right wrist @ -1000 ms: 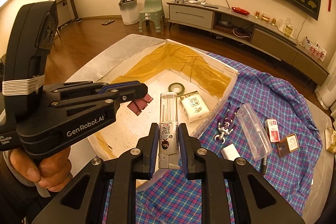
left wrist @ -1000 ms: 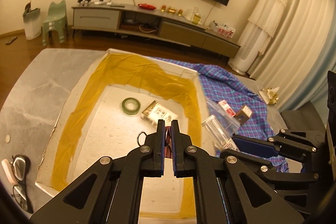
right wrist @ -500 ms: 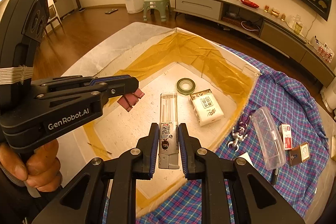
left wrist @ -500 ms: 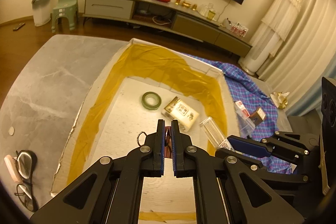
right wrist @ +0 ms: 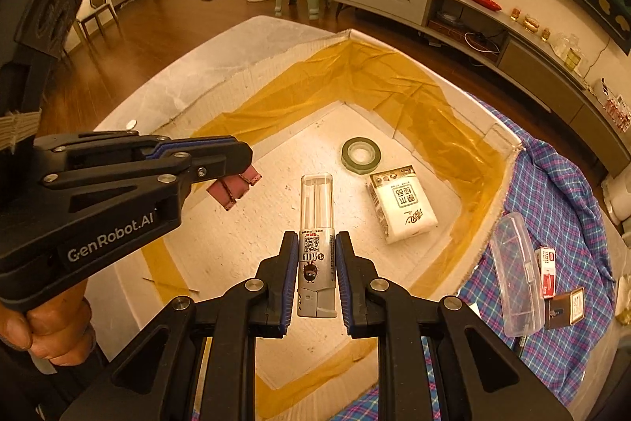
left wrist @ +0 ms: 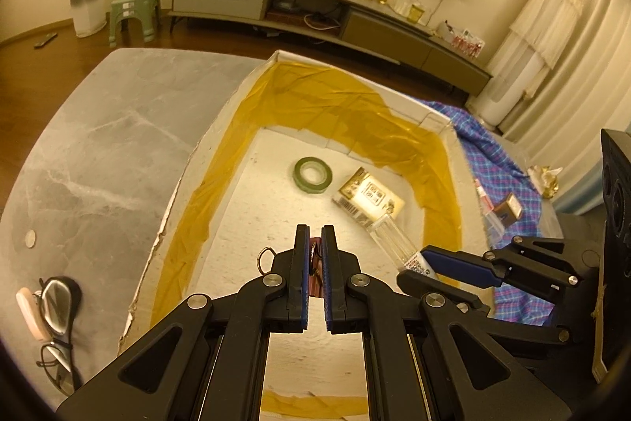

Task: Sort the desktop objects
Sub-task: 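Open the right tool to drop the tube while the left tool drops the clip into the box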

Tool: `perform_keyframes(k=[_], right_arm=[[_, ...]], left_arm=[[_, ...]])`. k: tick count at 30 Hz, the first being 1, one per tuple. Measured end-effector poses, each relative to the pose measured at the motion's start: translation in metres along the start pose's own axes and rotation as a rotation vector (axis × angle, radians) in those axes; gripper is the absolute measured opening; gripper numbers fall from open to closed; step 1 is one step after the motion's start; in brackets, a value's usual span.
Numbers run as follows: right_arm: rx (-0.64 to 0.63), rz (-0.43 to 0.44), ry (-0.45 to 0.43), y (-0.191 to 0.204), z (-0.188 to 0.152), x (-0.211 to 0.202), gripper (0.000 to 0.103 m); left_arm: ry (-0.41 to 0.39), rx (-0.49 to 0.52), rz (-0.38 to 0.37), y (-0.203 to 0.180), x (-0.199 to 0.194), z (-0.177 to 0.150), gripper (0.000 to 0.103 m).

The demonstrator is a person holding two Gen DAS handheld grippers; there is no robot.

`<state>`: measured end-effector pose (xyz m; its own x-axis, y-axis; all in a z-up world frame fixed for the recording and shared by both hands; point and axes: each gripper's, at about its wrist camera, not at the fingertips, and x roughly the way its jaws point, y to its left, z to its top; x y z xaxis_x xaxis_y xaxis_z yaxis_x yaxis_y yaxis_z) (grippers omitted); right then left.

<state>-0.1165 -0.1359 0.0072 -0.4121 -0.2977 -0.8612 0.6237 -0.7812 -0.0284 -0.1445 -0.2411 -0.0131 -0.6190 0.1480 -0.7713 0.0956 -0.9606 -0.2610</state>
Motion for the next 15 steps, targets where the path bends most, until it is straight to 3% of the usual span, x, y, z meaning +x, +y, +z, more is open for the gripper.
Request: perform_keyframes(k=[10,15], right_arm=[[-0.024,-0.020,0.071,0.000,0.001,0.021,0.021],[-0.025,-0.018,0.118,-0.002,0.003,0.033,0.021]], left_arm=[[0.019,0.081,0.112,-0.006,0.011,-0.004,0.006],[0.072,0.094,0.104,0.000,0.021,-0.005,0.006]])
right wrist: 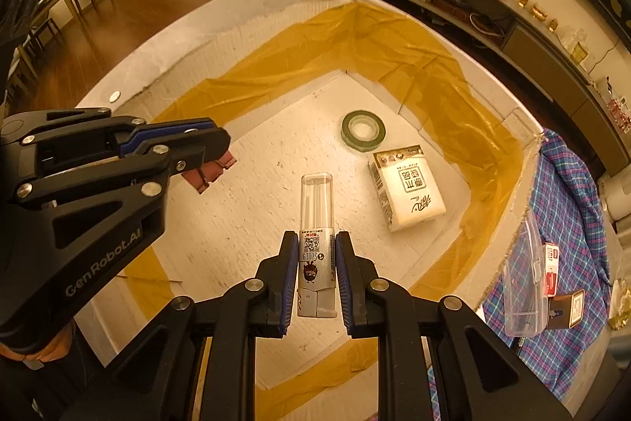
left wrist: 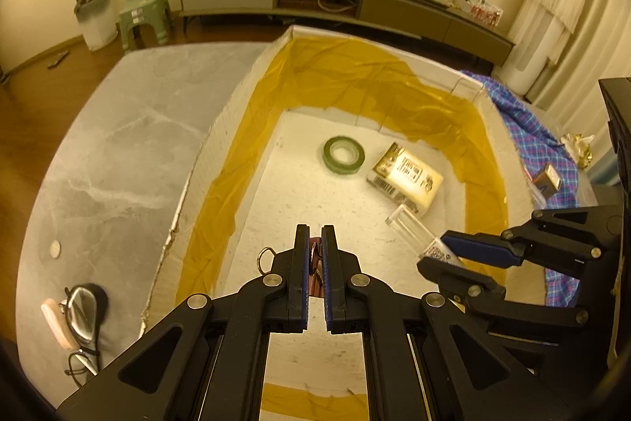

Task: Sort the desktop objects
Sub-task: 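Open the right tool to drop the tube while the left tool drops the clip into the box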

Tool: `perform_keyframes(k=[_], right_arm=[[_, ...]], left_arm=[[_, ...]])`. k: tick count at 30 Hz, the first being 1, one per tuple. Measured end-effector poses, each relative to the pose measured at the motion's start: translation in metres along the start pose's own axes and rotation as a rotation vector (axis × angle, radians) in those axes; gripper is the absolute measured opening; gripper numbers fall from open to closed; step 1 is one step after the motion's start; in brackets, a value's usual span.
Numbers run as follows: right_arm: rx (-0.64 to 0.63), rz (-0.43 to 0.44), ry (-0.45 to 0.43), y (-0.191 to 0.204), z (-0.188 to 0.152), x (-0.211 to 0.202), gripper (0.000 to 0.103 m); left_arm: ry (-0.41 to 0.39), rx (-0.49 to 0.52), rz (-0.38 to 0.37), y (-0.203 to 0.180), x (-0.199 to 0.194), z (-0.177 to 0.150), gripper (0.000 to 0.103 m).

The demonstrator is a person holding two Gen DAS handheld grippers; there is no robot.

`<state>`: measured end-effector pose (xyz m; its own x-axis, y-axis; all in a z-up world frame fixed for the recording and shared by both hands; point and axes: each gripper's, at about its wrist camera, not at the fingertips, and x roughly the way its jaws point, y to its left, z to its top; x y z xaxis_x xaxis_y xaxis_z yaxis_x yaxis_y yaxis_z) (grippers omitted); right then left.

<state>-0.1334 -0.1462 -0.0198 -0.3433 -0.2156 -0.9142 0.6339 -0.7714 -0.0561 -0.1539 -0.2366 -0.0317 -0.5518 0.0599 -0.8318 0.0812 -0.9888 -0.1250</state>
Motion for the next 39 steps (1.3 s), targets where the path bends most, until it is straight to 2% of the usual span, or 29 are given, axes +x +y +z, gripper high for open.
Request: perform_keyframes(k=[8,17,21,24,28,30,36,39], right_arm=[[0.036,0.029,0.063,-0.010,0.008,0.019,0.021],[0.082,0.065,0.092,-0.012,0.014,0.029,0.023],[0.088,0.079,0.080,-0.015,0.014,0.023,0.045],[0.083,0.089,0.071,-0.014,0.012,0.017,0.055],[0.085,0.109,0.062,-0.014,0.009,0.006,0.065],[0.099,0.081,0.059,-0.015,0.008,-0.004,0.081],[0.122,0.034,0.095,-0.017,0.000,-0.033,0.081],[0.134,0.074,0.098,-0.018,-0.008,-0.051,0.081]], left_arm=[[0.058,-0.058,-0.062,0.010,0.010,0.001,0.006],[0.069,-0.074,-0.066,0.011,0.014,0.002,0.006],[0.075,-0.083,-0.061,0.013,0.015,0.002,0.006],[0.073,-0.089,-0.059,0.014,0.014,0.002,0.010],[0.069,-0.106,-0.055,0.020,0.011,0.003,0.014],[0.062,-0.114,-0.047,0.023,0.008,0.003,0.017],[0.023,-0.125,-0.009,0.032,-0.004,0.006,0.022],[-0.004,-0.116,0.015,0.033,-0.012,0.009,0.023]])
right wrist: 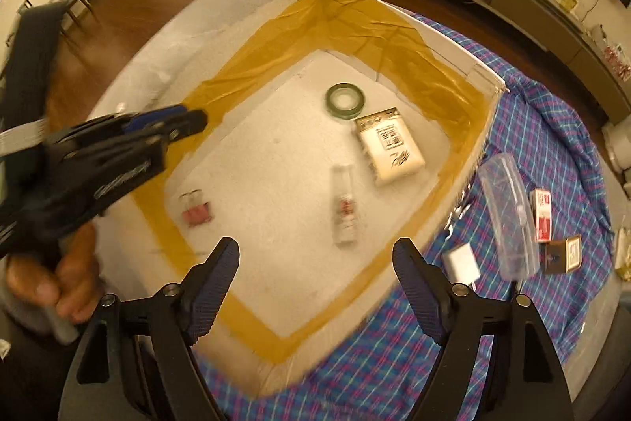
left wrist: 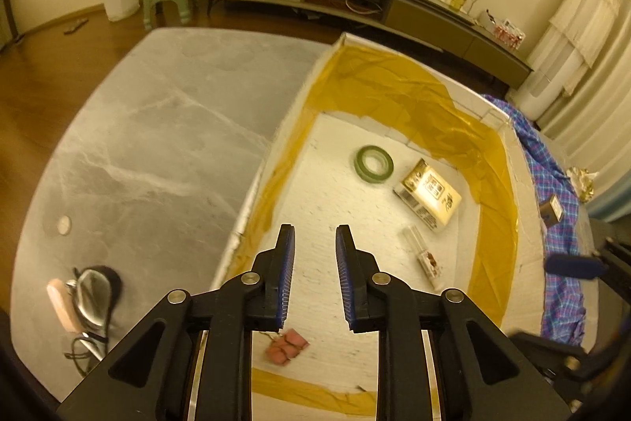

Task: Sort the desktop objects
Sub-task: 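Open the right tool to drop the tube while the left tool drops the clip into the box, then move both tools back over the plaid sheet toward the remaining items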

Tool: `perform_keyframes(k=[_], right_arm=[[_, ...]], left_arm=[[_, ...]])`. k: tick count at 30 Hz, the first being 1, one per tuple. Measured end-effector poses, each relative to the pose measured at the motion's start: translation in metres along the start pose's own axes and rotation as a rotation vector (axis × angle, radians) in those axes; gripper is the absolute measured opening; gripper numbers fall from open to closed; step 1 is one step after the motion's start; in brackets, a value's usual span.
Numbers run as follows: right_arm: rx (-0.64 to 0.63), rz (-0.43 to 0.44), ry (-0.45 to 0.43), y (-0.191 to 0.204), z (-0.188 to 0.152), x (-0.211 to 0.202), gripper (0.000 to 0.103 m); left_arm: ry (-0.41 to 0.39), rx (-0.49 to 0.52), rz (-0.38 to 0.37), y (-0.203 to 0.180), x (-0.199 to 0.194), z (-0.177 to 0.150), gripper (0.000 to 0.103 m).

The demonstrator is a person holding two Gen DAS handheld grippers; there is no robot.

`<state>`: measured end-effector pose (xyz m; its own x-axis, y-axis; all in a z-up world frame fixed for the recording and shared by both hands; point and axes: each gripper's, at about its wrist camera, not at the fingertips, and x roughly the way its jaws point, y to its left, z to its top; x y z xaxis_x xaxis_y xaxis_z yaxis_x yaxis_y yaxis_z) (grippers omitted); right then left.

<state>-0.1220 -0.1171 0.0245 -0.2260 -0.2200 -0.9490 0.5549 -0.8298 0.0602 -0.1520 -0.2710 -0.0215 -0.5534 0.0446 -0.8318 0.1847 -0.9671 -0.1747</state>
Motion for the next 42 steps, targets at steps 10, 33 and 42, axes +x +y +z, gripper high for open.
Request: perform_keyframes(k=[10,33,42], right_arm=[[-0.084,0.072,-0.098,0.043,-0.028,-0.091,0.081],[0.143,0.243,-0.216,-0.018,-0.044,-0.060,0.081],[0.340,0.258,-0.340,-0.078,-0.085,-0.010,0.081]], left_arm=[[-0.031,-0.001,-0.010,0.001,-0.013,0.003,0.028],[-0.023,0.077,-0.039,-0.032,-0.017,-0.004,0.029],[-0.029,0.229,-0.072,-0.087,-0.027,-0.023,0.031]])
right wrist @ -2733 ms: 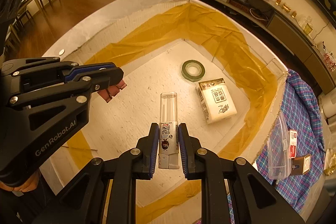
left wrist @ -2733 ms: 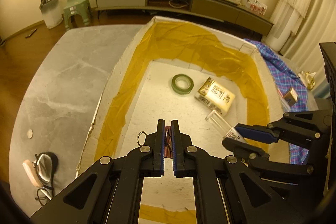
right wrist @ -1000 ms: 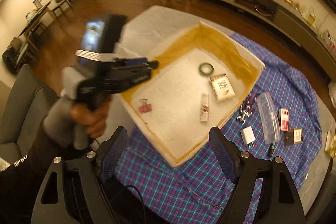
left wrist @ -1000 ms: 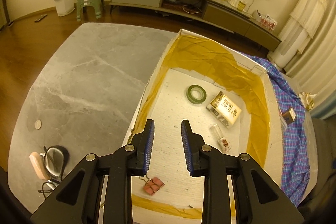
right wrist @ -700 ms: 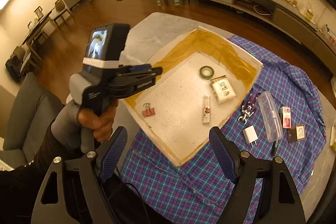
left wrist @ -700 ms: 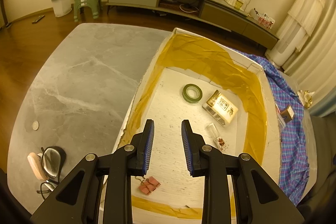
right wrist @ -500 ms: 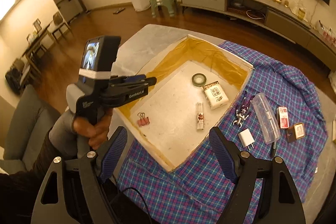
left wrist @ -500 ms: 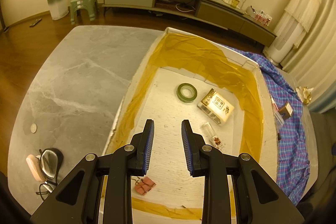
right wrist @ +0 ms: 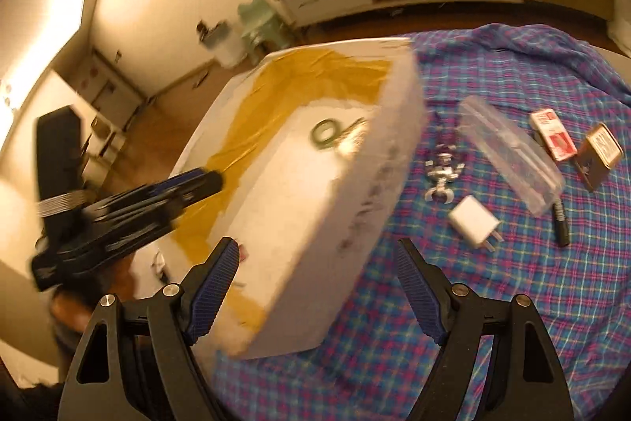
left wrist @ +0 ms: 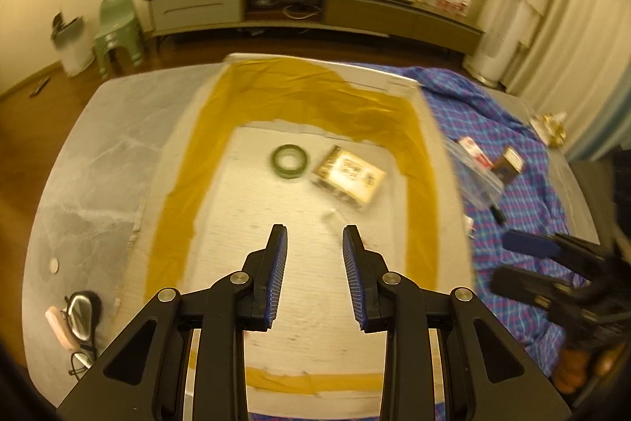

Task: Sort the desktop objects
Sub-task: 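Move both tools back over the plaid sheet toward the remaining items, then grasp the white charger plug with the right tool while the left tool grasps the clear plastic case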

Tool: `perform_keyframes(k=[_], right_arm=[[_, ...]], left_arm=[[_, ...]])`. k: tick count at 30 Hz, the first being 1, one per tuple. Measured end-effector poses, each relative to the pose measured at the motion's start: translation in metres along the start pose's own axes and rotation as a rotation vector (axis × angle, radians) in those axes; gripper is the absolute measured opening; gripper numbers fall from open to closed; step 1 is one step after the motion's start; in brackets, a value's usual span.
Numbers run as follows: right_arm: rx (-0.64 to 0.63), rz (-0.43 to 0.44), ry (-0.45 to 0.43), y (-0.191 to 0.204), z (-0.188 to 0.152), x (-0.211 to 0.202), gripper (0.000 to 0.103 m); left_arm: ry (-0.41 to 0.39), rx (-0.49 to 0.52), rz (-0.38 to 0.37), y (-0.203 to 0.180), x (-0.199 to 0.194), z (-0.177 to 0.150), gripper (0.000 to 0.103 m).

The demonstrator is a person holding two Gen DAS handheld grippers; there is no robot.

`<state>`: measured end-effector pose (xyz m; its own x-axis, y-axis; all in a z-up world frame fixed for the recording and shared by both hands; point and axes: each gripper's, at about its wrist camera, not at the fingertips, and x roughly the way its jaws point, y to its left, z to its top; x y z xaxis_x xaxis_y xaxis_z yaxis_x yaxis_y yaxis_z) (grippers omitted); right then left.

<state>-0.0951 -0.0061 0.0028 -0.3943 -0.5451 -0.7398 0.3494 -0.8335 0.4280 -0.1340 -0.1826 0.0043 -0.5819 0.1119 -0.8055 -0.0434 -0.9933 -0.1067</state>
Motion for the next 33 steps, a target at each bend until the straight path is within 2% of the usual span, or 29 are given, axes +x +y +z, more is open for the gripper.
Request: perform_keyframes(k=[6,9,12,14,16,20,21,23,24,28,31,33], right_arm=[[0.097,-0.070,0.001,-0.064,-0.007,0.006,0.081],[0.101,-0.098,-0.004,-0.088,-0.008,0.004,0.081],[0.010,-0.145,-0.014,-0.095,-0.008,0.006,0.081],[-0.065,-0.156,0.011,-0.095,-0.007,0.014,0.081],[-0.129,-0.153,0.029,-0.093,-0.006,0.022,0.081],[-0.265,-0.187,0.068,-0.088,0.000,0.055,0.080],[-0.283,-0.192,0.077,-0.088,0.001,0.062,0.076],[-0.294,-0.187,0.098,-0.093,0.002,0.074,0.053],[-0.291,-0.185,0.121,-0.098,0.002,0.080,0.035],[-0.181,-0.140,0.114,-0.122,0.004,0.062,0.033],[-0.113,-0.115,0.099,-0.140,0.001,0.035,0.033],[-0.082,-0.113,0.084,-0.151,-0.003,0.014,0.033]], left_arm=[[0.003,0.079,-0.085,-0.042,-0.006,-0.003,0.031],[0.026,0.096,-0.158,-0.064,-0.006,-0.005,0.031],[0.062,0.101,-0.245,-0.088,-0.002,-0.008,0.031],[0.082,0.114,-0.280,-0.108,0.002,-0.010,0.031],[0.089,0.118,-0.280,-0.119,0.006,-0.009,0.031],[0.102,0.061,-0.248,-0.122,0.022,-0.002,0.031],[0.105,0.042,-0.237,-0.121,0.026,0.001,0.031],[0.115,0.020,-0.221,-0.120,0.033,0.005,0.031],[0.118,0.015,-0.215,-0.121,0.035,0.006,0.031],[0.148,-0.028,-0.216,-0.129,0.049,0.023,0.033],[0.182,-0.055,-0.240,-0.146,0.065,0.038,0.046],[0.227,-0.101,-0.264,-0.158,0.084,0.048,0.046]])
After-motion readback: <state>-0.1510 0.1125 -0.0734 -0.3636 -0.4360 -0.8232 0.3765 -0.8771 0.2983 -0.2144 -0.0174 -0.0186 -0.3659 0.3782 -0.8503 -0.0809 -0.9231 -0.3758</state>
